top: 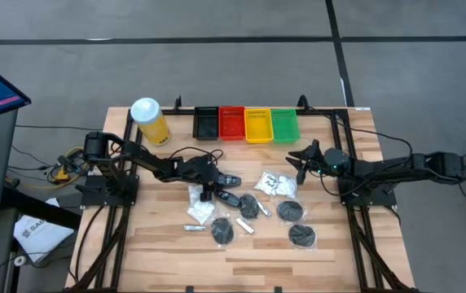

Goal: Pick & Place Travel size toiletries
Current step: Put the deodorant into the green bin

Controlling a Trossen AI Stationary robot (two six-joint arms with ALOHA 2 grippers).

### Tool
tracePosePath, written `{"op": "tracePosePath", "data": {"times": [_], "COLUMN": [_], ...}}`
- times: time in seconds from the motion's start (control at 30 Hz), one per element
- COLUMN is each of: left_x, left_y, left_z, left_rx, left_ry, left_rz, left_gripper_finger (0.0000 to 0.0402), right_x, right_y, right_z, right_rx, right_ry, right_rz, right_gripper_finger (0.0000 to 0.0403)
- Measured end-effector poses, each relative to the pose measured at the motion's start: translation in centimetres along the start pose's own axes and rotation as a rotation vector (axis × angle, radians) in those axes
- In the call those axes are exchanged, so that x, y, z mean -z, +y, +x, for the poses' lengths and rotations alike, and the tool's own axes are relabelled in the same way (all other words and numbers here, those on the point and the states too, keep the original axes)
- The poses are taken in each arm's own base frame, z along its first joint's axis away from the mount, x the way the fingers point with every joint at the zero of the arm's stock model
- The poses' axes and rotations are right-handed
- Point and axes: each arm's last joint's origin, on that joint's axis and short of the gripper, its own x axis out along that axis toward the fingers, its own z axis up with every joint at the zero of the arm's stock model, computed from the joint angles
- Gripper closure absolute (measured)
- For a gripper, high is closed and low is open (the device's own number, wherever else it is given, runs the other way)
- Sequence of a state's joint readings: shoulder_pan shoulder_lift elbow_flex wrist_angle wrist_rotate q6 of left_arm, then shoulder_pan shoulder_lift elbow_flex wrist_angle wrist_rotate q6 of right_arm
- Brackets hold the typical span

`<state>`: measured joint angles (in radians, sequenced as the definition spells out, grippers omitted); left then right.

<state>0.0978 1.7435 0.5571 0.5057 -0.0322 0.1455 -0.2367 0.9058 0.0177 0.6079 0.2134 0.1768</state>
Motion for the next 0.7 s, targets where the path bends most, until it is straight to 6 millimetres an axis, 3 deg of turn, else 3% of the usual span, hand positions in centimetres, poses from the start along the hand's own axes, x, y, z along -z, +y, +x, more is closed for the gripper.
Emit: {"op": "tracePosePath", "data": {"times": [0.3,0.7], "left_x": [-0.3,-4.3], "left_y": [0.1,0.7], "left_z": [-0.2,-4.1], "left_rx": [-0.003,-0.034], "left_ry": [-0.018,-0.230], "left_rz": [-0.001,-0.031], "left_gripper_finger": [0.0209,0.0209], "right_x": [0.0,-0.4], "right_y": [0.0,0.1], "right_z": [0.0,0.0], "right_rx": [0.000,-0.007], "right_ry": [0.000,-0.037], "right_rz": [0.000,0.026], "right_gripper_finger": [0.0296,0.0296]}}
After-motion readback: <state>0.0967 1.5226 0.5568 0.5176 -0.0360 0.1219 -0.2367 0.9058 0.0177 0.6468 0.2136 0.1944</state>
